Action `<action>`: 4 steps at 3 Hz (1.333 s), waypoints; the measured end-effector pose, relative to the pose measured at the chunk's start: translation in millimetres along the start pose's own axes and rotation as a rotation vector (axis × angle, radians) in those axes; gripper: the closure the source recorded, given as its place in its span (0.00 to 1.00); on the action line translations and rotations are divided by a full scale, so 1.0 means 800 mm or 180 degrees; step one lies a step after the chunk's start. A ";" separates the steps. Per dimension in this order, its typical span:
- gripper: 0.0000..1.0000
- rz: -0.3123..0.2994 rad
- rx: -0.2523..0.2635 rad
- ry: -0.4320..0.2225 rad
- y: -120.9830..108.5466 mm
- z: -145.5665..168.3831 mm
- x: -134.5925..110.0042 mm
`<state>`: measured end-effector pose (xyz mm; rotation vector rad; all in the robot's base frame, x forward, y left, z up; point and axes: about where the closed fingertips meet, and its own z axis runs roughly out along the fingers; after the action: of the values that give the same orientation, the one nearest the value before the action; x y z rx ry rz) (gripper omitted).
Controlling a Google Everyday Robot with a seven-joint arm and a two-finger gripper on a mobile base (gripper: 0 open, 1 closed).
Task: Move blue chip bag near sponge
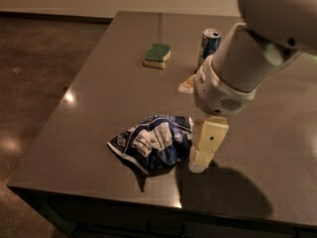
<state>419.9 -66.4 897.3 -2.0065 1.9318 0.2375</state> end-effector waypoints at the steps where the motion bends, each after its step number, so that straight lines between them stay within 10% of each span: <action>1: 0.00 -0.0060 -0.0103 -0.0033 0.003 0.027 -0.015; 2: 0.00 -0.0092 -0.0155 -0.0047 0.005 0.046 -0.022; 4: 0.49 0.0033 -0.0226 0.0031 -0.005 0.061 -0.020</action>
Offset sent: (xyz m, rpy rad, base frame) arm 0.0012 0.0421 -0.0455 0.0131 0.0568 0.0633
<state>428.7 -33.9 858.0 -2.0465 1.9662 0.3034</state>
